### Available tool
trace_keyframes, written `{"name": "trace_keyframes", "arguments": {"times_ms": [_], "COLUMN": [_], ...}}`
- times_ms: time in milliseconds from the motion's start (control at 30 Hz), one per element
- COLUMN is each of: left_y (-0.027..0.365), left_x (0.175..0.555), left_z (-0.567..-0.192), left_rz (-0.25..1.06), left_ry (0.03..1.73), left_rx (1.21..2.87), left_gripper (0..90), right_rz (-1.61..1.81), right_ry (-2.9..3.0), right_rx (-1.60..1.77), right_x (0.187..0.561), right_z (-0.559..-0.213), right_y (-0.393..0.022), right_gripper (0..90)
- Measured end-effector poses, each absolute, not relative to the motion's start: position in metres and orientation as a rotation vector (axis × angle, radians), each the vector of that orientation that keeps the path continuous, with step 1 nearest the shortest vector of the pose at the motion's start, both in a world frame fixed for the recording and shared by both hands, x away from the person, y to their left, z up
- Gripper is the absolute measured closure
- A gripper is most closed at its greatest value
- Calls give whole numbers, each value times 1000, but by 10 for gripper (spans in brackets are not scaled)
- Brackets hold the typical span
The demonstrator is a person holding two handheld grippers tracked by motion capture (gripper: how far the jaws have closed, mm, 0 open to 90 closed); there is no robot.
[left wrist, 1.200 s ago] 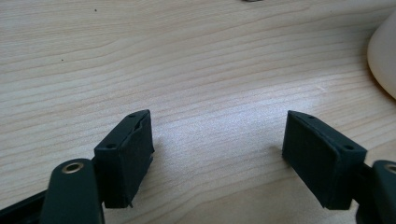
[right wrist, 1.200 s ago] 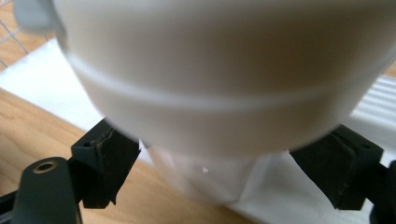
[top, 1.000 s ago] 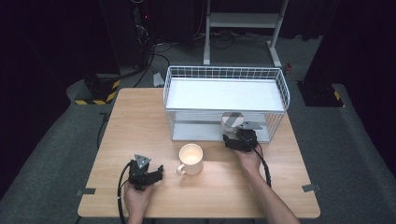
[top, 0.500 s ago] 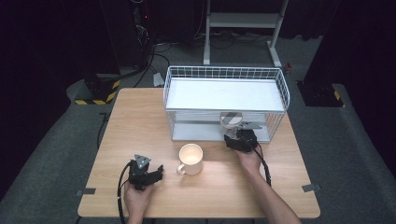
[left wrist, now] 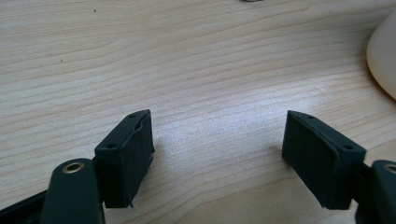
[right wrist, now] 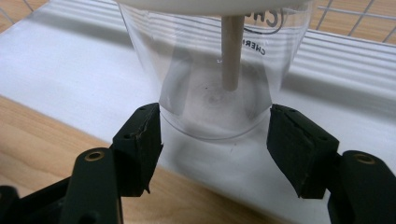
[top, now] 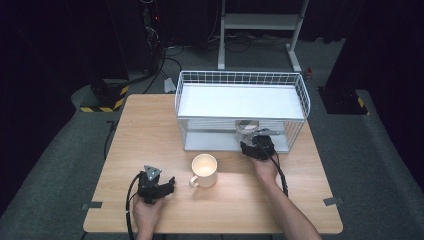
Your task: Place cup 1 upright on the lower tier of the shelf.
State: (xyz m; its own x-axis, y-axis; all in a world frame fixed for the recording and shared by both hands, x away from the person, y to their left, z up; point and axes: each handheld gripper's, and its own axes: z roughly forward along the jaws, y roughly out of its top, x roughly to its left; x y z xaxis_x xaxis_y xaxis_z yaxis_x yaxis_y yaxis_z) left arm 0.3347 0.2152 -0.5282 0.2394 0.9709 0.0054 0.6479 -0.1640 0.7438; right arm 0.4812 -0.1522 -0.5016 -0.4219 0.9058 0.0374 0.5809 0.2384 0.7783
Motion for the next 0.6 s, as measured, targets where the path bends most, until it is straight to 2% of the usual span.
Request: {"name": "trace_keyframes", "arguments": {"times_ms": [167,467,600], "left_y": [215,215,215], "left_x": [335,335,335], "left_z": [-528,-528,-528], "left_rz": [664,664,665], "left_ry": [1480,1480,1479], "left_rx": [1892,1892,1891], "left_gripper": [251,250,251], "right_rz": [1029,1017,1008], "right_ry": [2065,2056,2058], "right_rx": [1401,1412,1405], "right_x": [485,488,490], "right_z": [-502,-506,-508], "right_y": [-150,-150,-152], "right_gripper": [420,448,486]}}
